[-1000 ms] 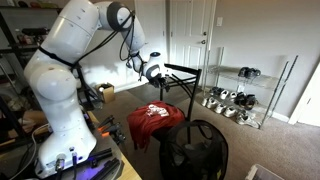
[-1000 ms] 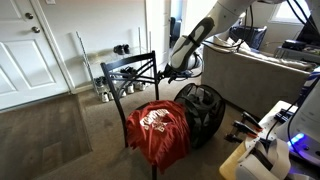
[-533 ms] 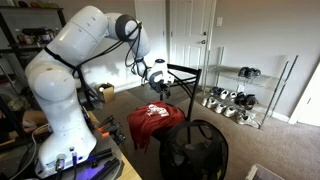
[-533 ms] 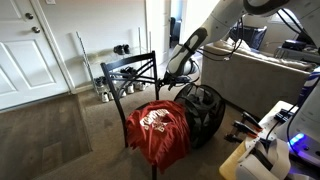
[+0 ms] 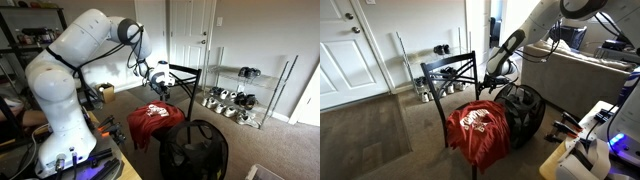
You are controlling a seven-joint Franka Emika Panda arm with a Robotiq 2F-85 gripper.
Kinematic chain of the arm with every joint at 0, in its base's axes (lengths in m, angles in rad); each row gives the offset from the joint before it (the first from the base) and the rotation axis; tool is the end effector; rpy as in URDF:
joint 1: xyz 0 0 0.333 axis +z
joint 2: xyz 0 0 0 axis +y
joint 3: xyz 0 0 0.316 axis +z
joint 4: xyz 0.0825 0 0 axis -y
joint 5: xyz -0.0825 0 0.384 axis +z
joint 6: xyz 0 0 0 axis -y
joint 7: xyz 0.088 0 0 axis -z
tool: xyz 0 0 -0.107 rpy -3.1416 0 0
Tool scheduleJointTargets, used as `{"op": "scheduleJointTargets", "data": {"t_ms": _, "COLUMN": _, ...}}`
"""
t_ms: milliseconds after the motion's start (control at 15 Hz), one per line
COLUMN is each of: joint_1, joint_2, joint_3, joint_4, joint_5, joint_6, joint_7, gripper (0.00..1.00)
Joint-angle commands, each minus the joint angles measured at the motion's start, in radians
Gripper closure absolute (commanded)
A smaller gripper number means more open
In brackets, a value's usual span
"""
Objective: Put the red shirt in the laundry bag
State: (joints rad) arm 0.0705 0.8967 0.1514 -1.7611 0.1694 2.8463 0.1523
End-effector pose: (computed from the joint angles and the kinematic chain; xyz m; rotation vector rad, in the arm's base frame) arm 0.6448 0.1290 0.0797 -2.9153 0.2278 -0.2249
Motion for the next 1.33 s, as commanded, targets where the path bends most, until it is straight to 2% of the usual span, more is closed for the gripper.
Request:
{"op": "scheduleJointTargets", "data": {"t_ms": 0, "joint_1": 0.006, "joint_2": 0.001, "joint_3": -0.005, "joint_4": 0.004, "joint_5": 0.008, "joint_6": -0.003, "joint_7": -0.004, "gripper": 0.00}}
{"op": "scheduleJointTargets", "data": {"t_ms": 267, "joint_1": 0.006, "joint_2": 0.001, "joint_3": -0.005, "joint_4": 0.004, "joint_5": 0.008, "joint_6": -0.003, "joint_7": -0.004, "gripper": 0.00}}
{"op": "scheduleJointTargets", "data": {"t_ms": 333, "joint_1": 0.010, "joint_2": 0.025, "joint_3": -0.003, "joint_4": 0.025, "joint_5": 0.017, "joint_6": 0.031, "joint_7": 0.007, "gripper": 0.00}}
{"op": "scheduleJointTargets", "data": {"t_ms": 400, "joint_1": -0.002, "joint_2": 0.067, "joint_3": 0.019, "joint_4": 0.071, "joint_5": 0.023, "joint_6": 0.022, "joint_7": -0.007, "gripper": 0.00}}
{"op": "scheduleJointTargets", "data": {"t_ms": 533, "joint_1": 0.013, "joint_2": 0.144, "joint_3": 0.018, "joint_4": 0.151, "joint_5": 0.024, "joint_6": 0.016, "joint_7": 0.004, "gripper": 0.00}}
{"op": "scheduleJointTargets", "data": {"t_ms": 733, "joint_1": 0.085, "joint_2": 0.252, "joint_3": -0.056, "joint_4": 0.263, "joint_5": 0.001, "joint_6": -0.045, "joint_7": 0.065, "gripper": 0.00}}
{"op": "scheduleJointTargets", "data": {"t_ms": 1000, "joint_1": 0.154, "joint_2": 0.337, "joint_3": -0.151, "joint_4": 0.343, "joint_5": -0.019, "joint_6": -0.075, "joint_7": 0.123, "gripper": 0.00}}
{"op": "scheduleJointTargets", "data": {"t_ms": 1267, "joint_1": 0.193, "joint_2": 0.396, "joint_3": -0.200, "joint_4": 0.410, "joint_5": -0.034, "joint_6": -0.118, "joint_7": 0.147, "gripper": 0.00}}
